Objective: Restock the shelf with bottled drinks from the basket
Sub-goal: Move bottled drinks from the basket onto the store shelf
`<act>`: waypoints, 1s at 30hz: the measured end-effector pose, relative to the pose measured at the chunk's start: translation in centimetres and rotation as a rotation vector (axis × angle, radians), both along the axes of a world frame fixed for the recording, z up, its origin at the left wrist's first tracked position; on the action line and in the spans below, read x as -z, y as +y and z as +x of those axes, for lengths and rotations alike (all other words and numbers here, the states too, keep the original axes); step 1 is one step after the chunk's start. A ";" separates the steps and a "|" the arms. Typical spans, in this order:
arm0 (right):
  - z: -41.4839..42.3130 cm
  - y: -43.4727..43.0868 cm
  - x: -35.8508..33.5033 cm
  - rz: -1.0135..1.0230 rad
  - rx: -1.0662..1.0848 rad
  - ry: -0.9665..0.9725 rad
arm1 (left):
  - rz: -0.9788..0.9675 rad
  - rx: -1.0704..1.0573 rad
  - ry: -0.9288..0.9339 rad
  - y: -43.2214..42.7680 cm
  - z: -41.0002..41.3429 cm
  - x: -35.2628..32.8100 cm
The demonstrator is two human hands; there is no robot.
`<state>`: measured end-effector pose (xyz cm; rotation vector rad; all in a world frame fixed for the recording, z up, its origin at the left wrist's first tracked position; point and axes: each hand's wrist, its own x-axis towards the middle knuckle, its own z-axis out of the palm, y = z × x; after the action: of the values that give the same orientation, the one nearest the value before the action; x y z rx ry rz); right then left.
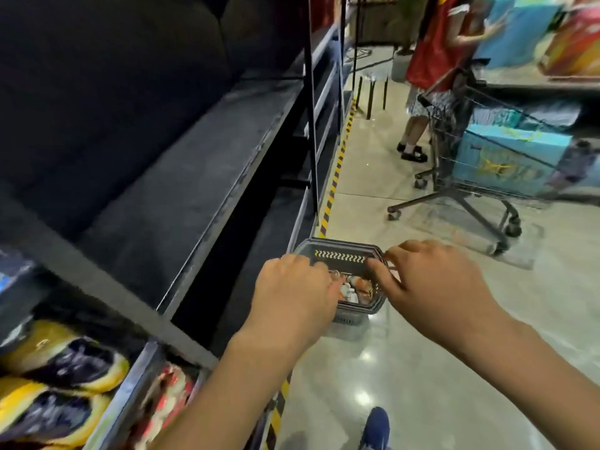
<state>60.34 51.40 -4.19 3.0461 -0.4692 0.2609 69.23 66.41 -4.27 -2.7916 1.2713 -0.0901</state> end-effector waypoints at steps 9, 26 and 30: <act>10.6 -14.0 8.5 0.065 0.122 0.204 | 0.163 -0.065 0.159 -14.1 12.4 8.8; 34.2 -24.0 35.2 0.287 0.240 0.639 | 0.455 -0.110 0.564 -27.0 36.3 37.7; 37.7 -25.4 46.3 0.376 0.303 0.737 | 0.497 -0.109 0.642 -28.9 39.6 48.7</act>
<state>98.07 25.98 -50.46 3.0127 -0.9618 -1.0211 108.86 37.55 -53.01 -2.4946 1.0197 1.0457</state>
